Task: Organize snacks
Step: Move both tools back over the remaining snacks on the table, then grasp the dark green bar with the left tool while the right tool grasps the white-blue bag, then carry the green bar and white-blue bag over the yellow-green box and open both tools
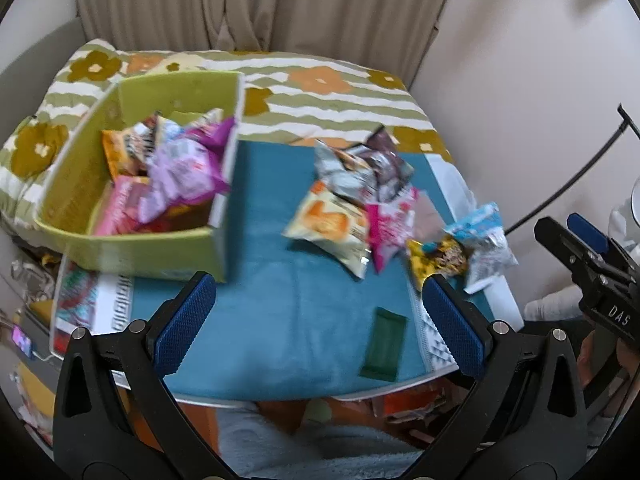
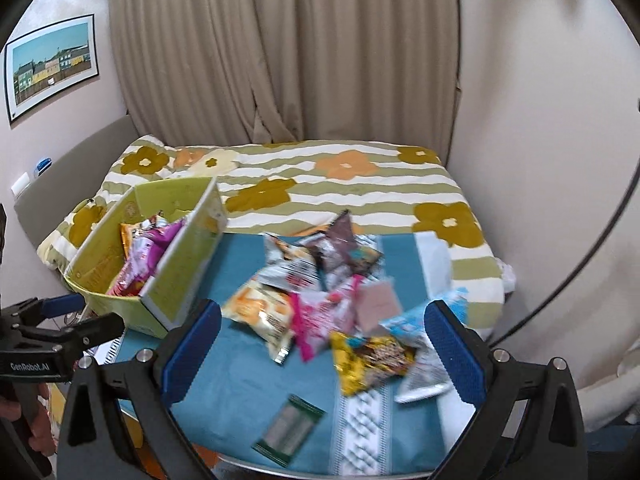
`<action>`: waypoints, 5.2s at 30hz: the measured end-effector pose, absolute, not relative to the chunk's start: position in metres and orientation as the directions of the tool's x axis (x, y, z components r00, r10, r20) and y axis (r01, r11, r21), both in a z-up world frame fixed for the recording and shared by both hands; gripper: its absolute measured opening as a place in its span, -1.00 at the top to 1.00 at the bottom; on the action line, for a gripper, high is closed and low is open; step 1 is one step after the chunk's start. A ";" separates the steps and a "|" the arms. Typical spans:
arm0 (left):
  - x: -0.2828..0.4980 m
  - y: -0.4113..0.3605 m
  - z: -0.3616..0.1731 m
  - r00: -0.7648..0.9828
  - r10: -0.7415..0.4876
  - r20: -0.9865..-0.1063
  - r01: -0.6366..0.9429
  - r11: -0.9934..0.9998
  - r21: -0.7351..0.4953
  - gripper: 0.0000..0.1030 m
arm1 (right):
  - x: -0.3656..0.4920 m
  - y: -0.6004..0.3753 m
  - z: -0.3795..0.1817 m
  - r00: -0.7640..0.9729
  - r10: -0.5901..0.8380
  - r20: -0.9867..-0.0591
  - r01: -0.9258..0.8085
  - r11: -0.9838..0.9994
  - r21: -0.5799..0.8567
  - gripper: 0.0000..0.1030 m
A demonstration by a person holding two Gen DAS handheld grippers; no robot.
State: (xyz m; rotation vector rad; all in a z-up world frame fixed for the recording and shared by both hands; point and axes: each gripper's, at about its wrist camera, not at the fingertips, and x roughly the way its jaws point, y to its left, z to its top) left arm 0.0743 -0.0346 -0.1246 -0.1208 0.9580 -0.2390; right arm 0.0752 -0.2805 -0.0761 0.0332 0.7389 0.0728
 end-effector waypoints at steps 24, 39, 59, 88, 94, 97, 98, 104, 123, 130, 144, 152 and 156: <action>0.078 -0.167 -0.299 0.108 -0.225 -0.968 0.356 0.918 -0.174 -0.68 | 0.105 -0.388 -0.164 0.622 0.013 -0.783 0.058 0.996 0.062 -0.97; 0.065 -0.194 -0.318 0.158 -0.092 -0.983 0.468 0.884 -0.007 -0.23 | 0.129 -0.386 -0.199 0.563 0.007 -0.826 0.047 0.998 0.041 -0.97; 0.077 -0.184 -0.316 0.176 -0.137 -0.975 0.468 0.883 -0.039 0.18 | 0.158 -0.386 -0.223 0.505 0.007 -0.863 -0.008 1.000 0.003 -0.89; 0.093 -0.144 -0.217 0.335 -0.197 -0.922 0.371 0.927 -0.063 0.18 | 0.132 -0.368 -0.172 0.568 0.111 -0.815 -0.061 0.994 0.093 -0.19; 0.091 -0.109 -0.171 0.436 -0.195 -0.879 0.302 0.951 -0.062 0.18 | 0.132 -0.340 -0.134 0.625 0.171 -0.762 -0.126 0.985 0.117 -0.19; 0.092 -0.086 -0.148 0.488 -0.191 -0.852 0.267 0.962 -0.063 0.18 | 0.136 -0.323 -0.118 0.642 0.197 -0.741 -0.157 0.980 0.124 -0.19; 0.096 -0.074 -0.139 0.505 -0.188 -0.843 0.253 0.965 -0.063 0.18 | 0.138 -0.315 -0.112 0.649 0.210 -0.732 -0.169 0.977 0.130 -0.19; 0.127 -0.015 -0.107 0.568 -0.163 -0.806 0.193 0.979 -0.063 0.18 | 0.154 -0.260 -0.082 0.672 0.271 -0.689 -0.235 0.961 0.148 -0.19; 0.318 0.170 -0.115 0.529 -0.180 -0.830 0.207 0.975 -0.079 0.18 | 0.284 -0.077 -0.073 0.654 0.312 -0.689 -0.243 0.949 0.199 -0.19; 0.373 0.196 -0.150 0.455 -0.205 -0.866 0.214 0.970 -0.117 0.15 | 0.320 -0.043 -0.096 0.611 0.279 -0.741 -0.195 0.960 0.201 -0.19; 0.338 0.224 -0.161 0.461 -0.172 -0.871 0.130 0.984 -0.126 -0.99 | 0.335 -0.027 -0.111 0.553 0.304 -0.776 -0.193 0.953 0.235 -0.19; 0.320 0.238 -0.152 0.481 -0.140 -0.866 0.074 0.990 -0.118 -0.99 | 0.353 -0.012 -0.119 0.497 0.342 -0.797 -0.228 0.938 0.260 -0.20; 0.314 0.246 -0.152 0.484 -0.130 -0.866 0.045 0.991 -0.124 -0.99 | 0.364 0.001 -0.129 0.474 0.372 -0.798 -0.248 0.926 0.285 -0.41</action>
